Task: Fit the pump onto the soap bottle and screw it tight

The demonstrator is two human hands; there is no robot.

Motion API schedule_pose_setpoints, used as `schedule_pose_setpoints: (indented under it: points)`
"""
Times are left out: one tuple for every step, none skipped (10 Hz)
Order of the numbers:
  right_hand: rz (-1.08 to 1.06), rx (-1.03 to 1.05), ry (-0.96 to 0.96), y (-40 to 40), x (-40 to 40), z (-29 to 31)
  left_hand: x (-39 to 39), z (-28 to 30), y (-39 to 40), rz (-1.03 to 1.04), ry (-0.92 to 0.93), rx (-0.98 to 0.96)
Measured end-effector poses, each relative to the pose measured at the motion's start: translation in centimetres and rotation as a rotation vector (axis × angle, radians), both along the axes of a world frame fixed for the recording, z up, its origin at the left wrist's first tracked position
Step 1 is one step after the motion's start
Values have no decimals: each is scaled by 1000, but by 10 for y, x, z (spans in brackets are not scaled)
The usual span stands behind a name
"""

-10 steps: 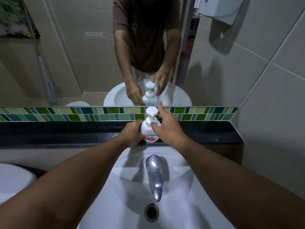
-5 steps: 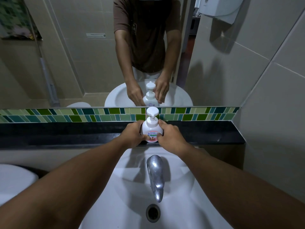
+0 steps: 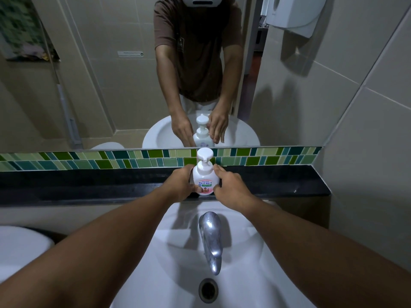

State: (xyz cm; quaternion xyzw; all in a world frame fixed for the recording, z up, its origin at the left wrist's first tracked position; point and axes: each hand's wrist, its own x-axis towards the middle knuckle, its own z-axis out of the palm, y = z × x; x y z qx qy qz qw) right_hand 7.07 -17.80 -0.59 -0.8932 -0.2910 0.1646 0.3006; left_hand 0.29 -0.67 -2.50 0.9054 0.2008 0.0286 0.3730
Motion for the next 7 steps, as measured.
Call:
schedule_pose_setpoints:
  points:
    - [6, -7, -3, 0, 0, -1, -2, -1, -1, 3, -6, 2]
    - [7, -9, -3, 0, -2, 1, -3, -2, 1, 5, -5, -3]
    - [8, -1, 2, -1, -4, 3, -7, 1, 2, -18, 10, 4]
    - [21, -12, -24, -5, -5, 6, -14, 4, 4, -50, 30, 49]
    - [25, -88, -45, -10, -6, 11, -24, 13, 3, -106, 119, 191]
    - [48, -165, -100, -11, -7, 14, -34, 25, 0, -137, 218, 416]
    - [69, -267, -213, -9, -8, 18, -41, 40, -9, -145, 262, 534]
